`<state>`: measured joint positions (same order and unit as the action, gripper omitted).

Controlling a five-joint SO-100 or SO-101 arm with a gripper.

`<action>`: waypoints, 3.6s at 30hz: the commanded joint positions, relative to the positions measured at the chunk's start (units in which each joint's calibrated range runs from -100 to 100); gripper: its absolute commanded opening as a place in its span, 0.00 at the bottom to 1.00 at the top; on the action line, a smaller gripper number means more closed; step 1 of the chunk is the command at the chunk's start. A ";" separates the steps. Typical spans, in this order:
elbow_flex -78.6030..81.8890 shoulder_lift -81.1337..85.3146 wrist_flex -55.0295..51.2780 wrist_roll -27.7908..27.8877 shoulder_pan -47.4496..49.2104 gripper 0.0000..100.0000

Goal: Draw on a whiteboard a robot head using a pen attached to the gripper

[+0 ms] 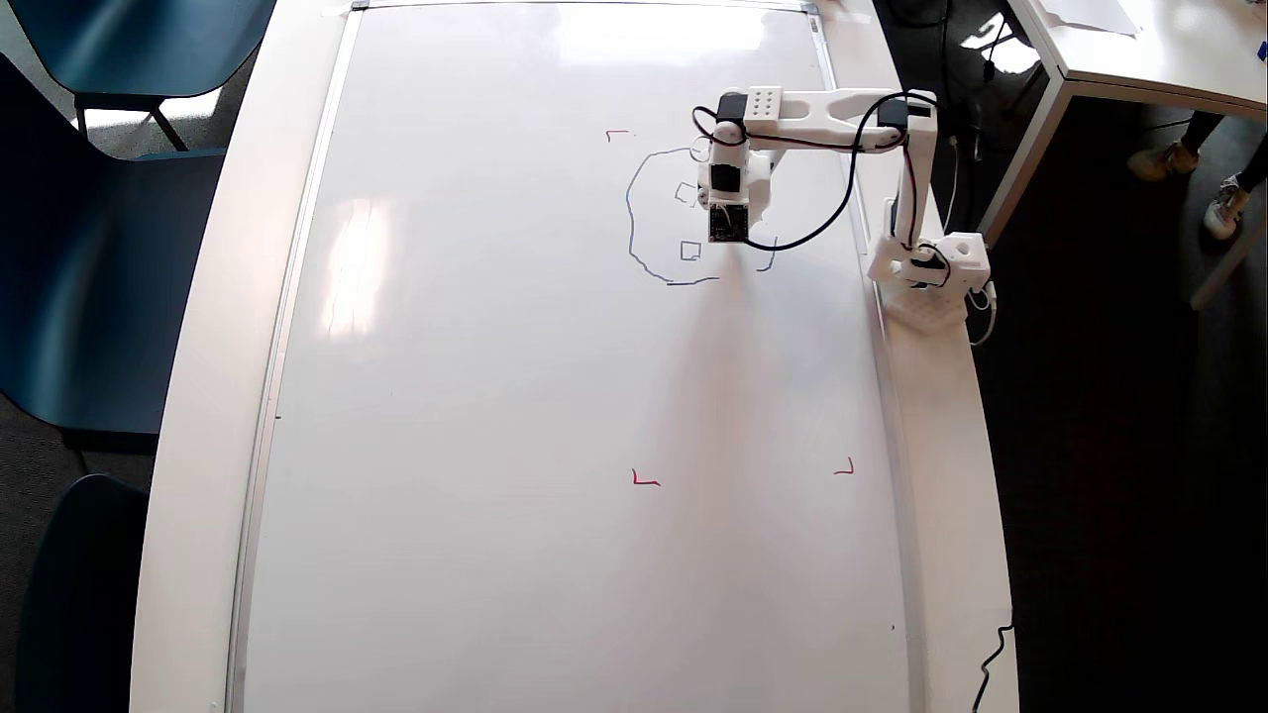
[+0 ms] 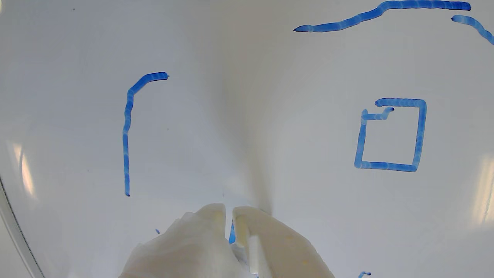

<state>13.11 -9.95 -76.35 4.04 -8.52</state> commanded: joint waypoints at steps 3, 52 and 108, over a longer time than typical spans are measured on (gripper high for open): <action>-1.63 0.02 -0.02 -0.24 -0.87 0.01; -8.16 -0.07 -2.80 -0.18 -5.44 0.01; -48.11 -25.14 -3.84 -4.47 3.77 0.01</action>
<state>-32.94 -35.20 -79.98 -0.34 -5.05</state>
